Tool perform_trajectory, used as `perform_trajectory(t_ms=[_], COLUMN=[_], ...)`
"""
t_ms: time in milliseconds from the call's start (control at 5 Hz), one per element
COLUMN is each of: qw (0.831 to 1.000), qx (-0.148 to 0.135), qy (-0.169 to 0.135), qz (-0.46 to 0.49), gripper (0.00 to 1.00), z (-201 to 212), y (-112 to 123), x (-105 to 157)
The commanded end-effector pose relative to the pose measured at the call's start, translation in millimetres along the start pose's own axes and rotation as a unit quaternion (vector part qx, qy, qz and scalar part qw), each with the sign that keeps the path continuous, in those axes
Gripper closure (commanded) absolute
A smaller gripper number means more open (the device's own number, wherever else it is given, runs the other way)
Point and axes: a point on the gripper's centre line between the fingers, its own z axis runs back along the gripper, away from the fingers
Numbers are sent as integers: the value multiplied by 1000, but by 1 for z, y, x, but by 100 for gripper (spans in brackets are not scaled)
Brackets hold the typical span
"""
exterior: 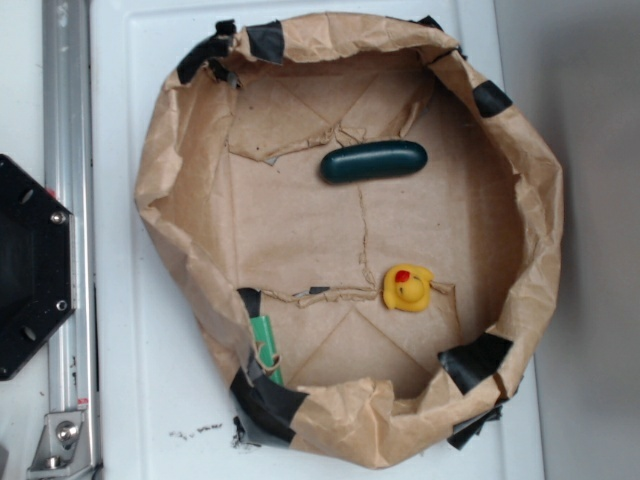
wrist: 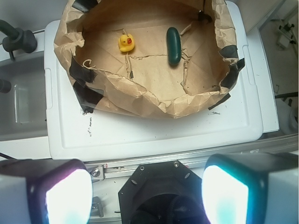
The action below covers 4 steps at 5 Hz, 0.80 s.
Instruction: Grab the yellow duck.
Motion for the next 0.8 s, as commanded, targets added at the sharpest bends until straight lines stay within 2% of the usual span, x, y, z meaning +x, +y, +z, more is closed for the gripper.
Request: perform_trajectory(t_ms=[0,200,400,600], qw=[1000,996,984,971], qx=[0,13,25,13], qy=[0,-36,-27,-43], qz=[0,86,174,233], gripper=[0,0,0,0], z=[0,2,-18,-64], y=[0,17,17,16], x=[0,34,77,109])
